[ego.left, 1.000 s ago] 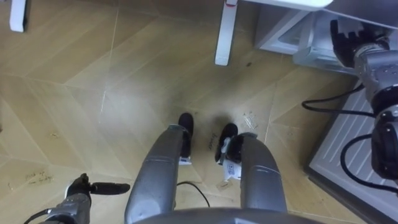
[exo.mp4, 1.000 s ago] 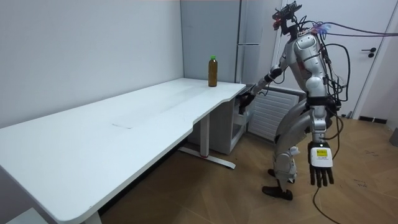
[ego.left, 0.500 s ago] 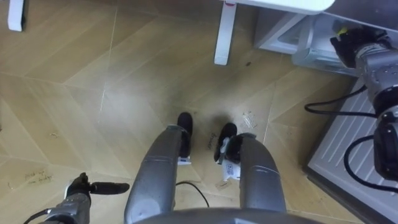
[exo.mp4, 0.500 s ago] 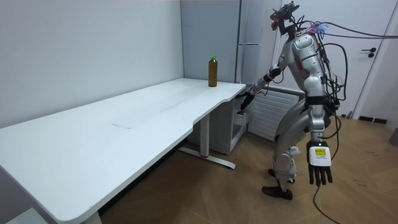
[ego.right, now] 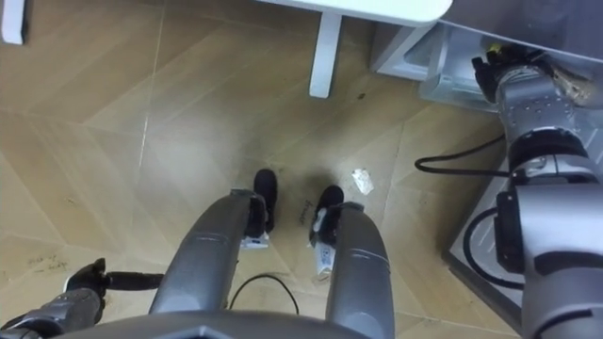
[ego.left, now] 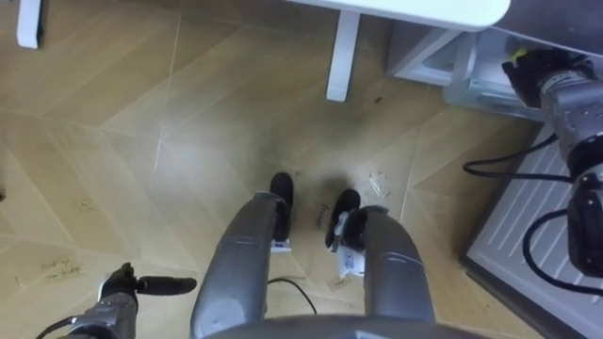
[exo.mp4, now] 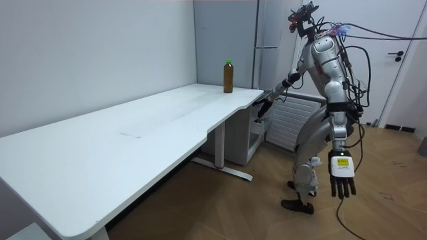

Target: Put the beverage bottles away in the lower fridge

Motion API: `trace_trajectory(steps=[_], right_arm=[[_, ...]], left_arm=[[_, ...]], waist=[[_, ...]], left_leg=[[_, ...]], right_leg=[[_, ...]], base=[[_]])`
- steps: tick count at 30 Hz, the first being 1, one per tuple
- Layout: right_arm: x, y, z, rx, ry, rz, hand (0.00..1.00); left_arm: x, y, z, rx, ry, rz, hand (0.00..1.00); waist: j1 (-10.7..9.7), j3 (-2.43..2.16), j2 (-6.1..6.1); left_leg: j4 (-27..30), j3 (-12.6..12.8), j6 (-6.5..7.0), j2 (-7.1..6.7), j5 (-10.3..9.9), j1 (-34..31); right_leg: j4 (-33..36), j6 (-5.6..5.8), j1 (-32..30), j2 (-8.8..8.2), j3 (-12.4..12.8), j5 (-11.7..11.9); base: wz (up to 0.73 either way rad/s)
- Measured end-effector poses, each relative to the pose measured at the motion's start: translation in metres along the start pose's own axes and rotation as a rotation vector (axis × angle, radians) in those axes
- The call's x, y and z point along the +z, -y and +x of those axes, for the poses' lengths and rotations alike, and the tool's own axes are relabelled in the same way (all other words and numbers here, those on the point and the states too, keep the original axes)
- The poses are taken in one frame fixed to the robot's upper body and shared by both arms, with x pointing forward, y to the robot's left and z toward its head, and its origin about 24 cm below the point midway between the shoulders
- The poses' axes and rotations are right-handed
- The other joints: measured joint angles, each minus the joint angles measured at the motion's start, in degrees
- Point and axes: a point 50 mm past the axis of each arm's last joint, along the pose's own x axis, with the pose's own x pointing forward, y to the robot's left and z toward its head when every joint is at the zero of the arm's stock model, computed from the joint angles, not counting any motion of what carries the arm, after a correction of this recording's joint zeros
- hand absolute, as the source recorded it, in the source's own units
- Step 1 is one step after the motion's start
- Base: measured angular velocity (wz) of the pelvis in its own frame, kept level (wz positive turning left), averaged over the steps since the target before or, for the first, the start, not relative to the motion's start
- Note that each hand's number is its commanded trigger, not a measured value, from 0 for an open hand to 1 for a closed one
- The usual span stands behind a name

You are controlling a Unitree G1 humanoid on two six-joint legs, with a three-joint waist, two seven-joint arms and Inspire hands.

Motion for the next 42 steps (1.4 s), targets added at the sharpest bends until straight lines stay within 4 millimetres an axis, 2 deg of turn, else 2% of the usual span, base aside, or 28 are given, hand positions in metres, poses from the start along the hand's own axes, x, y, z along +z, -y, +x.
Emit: trace_trajectory(steps=[6,10,12,14,16,20,21,22,23,24,25,26,28,29,30,34,36,39,42], right_arm=[[-0.005,0.03,0.0,-0.02,-0.021,-0.015,0.0],[-0.017,0.06,-0.002,-0.034,-0.052,-0.036,0.0],[-0.022,0.068,-0.003,-0.03,-0.066,-0.04,0.0],[-0.025,0.075,-0.004,-0.026,-0.074,-0.054,0.0],[-0.031,0.094,-0.008,-0.028,-0.089,-0.068,0.0],[-0.043,0.114,-0.014,-0.032,-0.123,-0.101,0.0],[-0.044,0.124,-0.017,-0.039,-0.128,-0.114,0.0],[-0.046,0.137,-0.021,-0.056,-0.135,-0.126,0.0],[-0.047,0.143,-0.024,-0.062,-0.14,-0.128,0.0],[-0.05,0.156,-0.029,-0.074,-0.152,-0.138,0.0],[-0.054,0.168,-0.034,-0.089,-0.169,-0.162,0.0],[-0.055,0.176,-0.038,-0.1,-0.179,-0.18,0.0],[-0.06,0.204,-0.052,-0.14,-0.22,-0.245,0.0],[-0.062,0.211,-0.056,-0.15,-0.231,-0.268,0.0],[-0.069,0.227,-0.066,-0.18,-0.266,-0.319,0.0],[-0.098,0.268,-0.099,-0.266,-0.421,-0.446,0.0],[-0.105,0.278,-0.109,-0.288,-0.483,-0.523,0.0],[-0.114,0.288,-0.119,-0.285,-0.6,-0.716,0.0],[-0.12,0.29,-0.122,-0.268,-0.66,-0.843,0.0]], left_arm=[[0.0,0.001,0.0,-0.029,-0.002,-0.005,0.0],[0.0,0.002,0.0,-0.054,-0.006,-0.017,0.0],[0.0,0.003,0.0,-0.067,-0.004,-0.018,0.0],[0.001,0.004,0.0,-0.084,-0.001,-0.02,0.0],[0.002,0.002,0.0,-0.091,0.001,-0.061,0.0],[-0.001,0.002,0.0,-0.095,-0.001,-0.084,0.0],[-0.001,0.004,0.0,-0.099,0.002,-0.104,0.0],[-0.004,0.006,-0.001,-0.102,0.002,-0.113,0.0],[-0.006,0.006,-0.001,-0.101,-0.001,-0.121,0.0],[-0.012,0.005,-0.002,-0.095,-0.011,-0.161,0.0],[-0.017,0.003,-0.002,-0.086,-0.021,-0.202,0.0],[-0.02,0.002,-0.002,-0.081,-0.028,-0.216,0.0],[-0.028,-0.001,-0.004,-0.066,-0.037,-0.262,0.0],[-0.03,0.0,-0.004,-0.064,-0.041,-0.27,0.0],[-0.036,0.001,-0.005,-0.059,-0.051,-0.278,0.0],[-0.055,0.004,-0.009,-0.05,-0.087,-0.327,0.0],[-0.057,0.01,-0.01,-0.057,-0.088,-0.352,0.0],[-0.061,0.013,-0.012,-0.065,-0.088,-0.335,0.0],[-0.061,0.013,-0.012,-0.061,-0.09,-0.339,0.0]], waist=[[1.1,0.01,0.07],[1.51,0.07,0.22],[1.75,0.06,0.23],[1.75,0.05,0.25],[1.31,-0.02,0.34],[0.6,-0.26,0.62],[0.67,-0.63,1.11],[0.76,-1.34,1.46],[0.74,-1.66,1.59],[0.64,-2.57,1.87],[0.43,-2.93,2.23],[0.24,-3.05,2.31],[-0.15,-3.39,2.26],[-0.17,-3.4,2.23],[-0.44,-3.46,2.09],[-1.06,-3.62,1.84],[-1.02,-3.6,1.85],[-0.97,-3.19,1.62],[-1.06,-3.12,1.34]], left_leg=[[-2.06,0.1,-0.04,-0.14,0.0,4.54],[-4.3,-0.15,-0.11,-0.16,0.04,9.47],[-5.97,-0.14,-0.3,-0.14,0.15,11.31],[-6.8,-0.13,-0.39,-0.09,0.22,12.69],[-7.94,-0.51,-0.46,-0.02,0.26,14.99],[-10.39,-0.63,-0.56,0.2,0.33,18.81],[-11.08,-0.64,-0.55,0.24,0.32,20.08],[-12.33,-0.39,-0.54,0.27,0.33,21.82],[-13.03,-0.31,-0.53,0.26,0.33,22.72],[-14.43,-0.14,-0.51,0.23,0.35,24.51],[-15.53,-0.04,-0.5,0.23,0.35,26.61],[-16.18,-0.01,-0.5,0.21,0.35,27.83],[-18.77,0.14,-0.42,-0.13,0.45,31.94],[-19.27,0.22,-0.42,-0.18,0.49,32.77],[-20.13,0.3,-0.43,-0.26,0.5,34.47],[-22.03,0.72,-0.5,-0.28,0.49,38.58],[-22.26,1.04,-0.53,-0.2,0.52,39.02],[-23.0,1.16,-0.56,-0.21,0.52,40.69],[-22.95,1.14,-0.56,-0.23,0.52,40.89]], right_leg=[[-1.91,0.12,4.51,0.07,-0.06,0.06],[-4.75,0.32,9.85,0.46,-0.66,0.05],[-6.24,0.57,11.62,0.72,-0.69,0.25],[-7.32,0.67,12.99,0.95,-0.73,0.47],[-9.56,0.84,16.12,1.32,-1.5,0.76],[-13.75,1.28,20.57,2.21,-1.5,2.04],[-15.1,1.53,22.21,2.54,-1.52,2.58],[-17.06,1.82,24.2,2.91,-1.48,3.26],[-17.92,1.95,25.11,3.02,-1.49,3.52],[-19.76,2.19,26.91,3.45,-1.41,4.08],[-21.75,2.42,29.37,3.91,-1.41,4.76],[-22.69,2.5,30.64,3.99,-1.43,4.99],[-24.92,2.78,34.35,4.05,-1.02,5.26],[-25.35,2.87,35.13,4.06,-0.94,5.32],[-26.27,2.96,36.75,4.13,-0.83,5.39],[-28.04,3.08,40.32,4.12,-0.51,5.54],[-28.67,3.06,41.15,4.26,-0.31,5.85],[-28.71,3.07,42.05,4.63,0.0,5.96],[-28.68,3.1,42.26,4.62,0.01,6.01]], base=[[0.0],[0.03],[0.0],[0.0],[0.09],[-0.04],[-0.08],[-0.08],[-0.14],[-0.12],[-0.11],[-0.08],[-0.06],[-0.06],[-0.04],[-0.07],[-0.11],[-0.05],[-0.01]])
